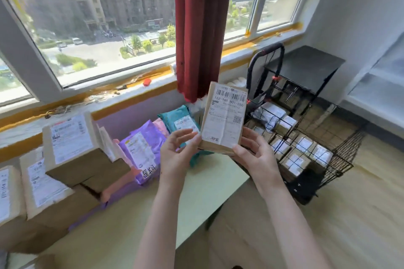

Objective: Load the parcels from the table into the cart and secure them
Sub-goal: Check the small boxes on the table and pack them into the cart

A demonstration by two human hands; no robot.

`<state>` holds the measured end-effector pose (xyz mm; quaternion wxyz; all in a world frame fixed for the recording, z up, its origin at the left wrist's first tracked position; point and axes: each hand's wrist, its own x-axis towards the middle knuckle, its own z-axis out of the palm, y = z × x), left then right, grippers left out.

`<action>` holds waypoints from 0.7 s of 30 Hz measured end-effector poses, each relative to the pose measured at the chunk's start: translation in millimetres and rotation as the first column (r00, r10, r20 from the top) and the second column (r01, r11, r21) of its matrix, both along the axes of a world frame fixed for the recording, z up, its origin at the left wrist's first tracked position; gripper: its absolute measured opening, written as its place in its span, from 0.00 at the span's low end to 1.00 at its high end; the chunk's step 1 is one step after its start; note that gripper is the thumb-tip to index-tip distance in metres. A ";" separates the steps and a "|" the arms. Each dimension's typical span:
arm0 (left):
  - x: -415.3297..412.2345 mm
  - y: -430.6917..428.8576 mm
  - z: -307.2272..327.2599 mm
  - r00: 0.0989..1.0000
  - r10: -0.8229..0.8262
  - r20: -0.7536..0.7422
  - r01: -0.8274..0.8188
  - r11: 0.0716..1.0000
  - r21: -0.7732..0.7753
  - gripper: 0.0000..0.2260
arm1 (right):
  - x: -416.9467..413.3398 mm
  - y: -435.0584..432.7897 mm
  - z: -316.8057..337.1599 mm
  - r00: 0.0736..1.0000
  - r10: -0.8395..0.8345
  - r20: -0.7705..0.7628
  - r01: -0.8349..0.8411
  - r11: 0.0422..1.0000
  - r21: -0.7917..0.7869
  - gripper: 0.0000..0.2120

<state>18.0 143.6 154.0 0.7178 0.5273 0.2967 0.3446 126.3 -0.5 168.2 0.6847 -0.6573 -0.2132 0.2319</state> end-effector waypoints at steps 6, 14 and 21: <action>78.4 -55.8 5.2 0.989 -0.151 0.000 0.150 0.988 0.042 0.19 | 62.7 -63.2 -4.2 0.996 -0.083 -0.033 0.083 0.996 0.017 0.26; 191.8 -123.6 -5.7 0.959 -0.264 -0.105 0.269 0.962 0.046 0.16 | 159.2 -138.7 -22.2 0.977 -0.204 -0.060 0.203 0.979 -0.017 0.24; 262.2 -158.8 -30.7 0.860 -0.470 -0.201 0.465 0.882 -0.074 0.11 | 209.7 -184.9 -51.8 0.944 -0.303 -0.130 0.298 0.953 -0.054 0.22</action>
